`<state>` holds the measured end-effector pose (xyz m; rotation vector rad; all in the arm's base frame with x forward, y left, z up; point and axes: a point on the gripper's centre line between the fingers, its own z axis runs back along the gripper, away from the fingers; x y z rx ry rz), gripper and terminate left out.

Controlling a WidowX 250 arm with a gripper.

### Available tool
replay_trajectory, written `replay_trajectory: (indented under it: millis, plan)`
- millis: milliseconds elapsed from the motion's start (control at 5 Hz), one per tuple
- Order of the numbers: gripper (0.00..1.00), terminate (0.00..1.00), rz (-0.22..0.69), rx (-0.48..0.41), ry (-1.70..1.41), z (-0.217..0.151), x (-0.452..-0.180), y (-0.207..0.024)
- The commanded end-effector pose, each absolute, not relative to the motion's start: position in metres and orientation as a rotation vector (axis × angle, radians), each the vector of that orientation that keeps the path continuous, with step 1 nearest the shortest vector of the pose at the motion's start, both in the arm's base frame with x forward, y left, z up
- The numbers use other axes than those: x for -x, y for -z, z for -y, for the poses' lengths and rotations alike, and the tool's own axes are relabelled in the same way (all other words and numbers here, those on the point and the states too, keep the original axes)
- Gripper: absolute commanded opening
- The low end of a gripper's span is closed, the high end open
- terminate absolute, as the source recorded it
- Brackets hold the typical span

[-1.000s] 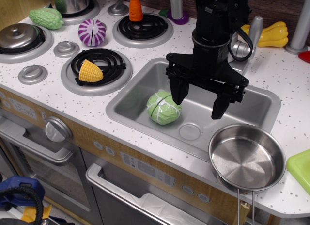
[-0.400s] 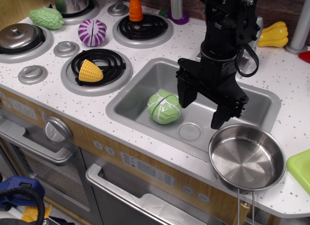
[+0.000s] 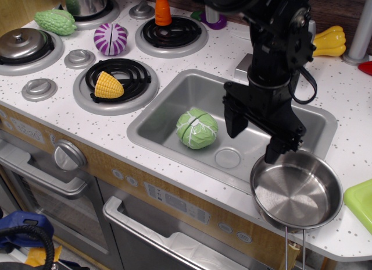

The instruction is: Put pan in sink

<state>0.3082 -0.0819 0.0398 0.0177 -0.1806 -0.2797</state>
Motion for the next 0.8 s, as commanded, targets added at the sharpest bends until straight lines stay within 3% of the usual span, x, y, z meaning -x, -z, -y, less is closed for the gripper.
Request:
replay_trajectory:
  millis: [0,600]
  plan:
    - [1.0,0.0,0.232,0.019,0.299,0.092,-0.312,-0.044]
    - [1.0,0.0,0.273,0.117,0.287,0.095,-0.311,-0.02]
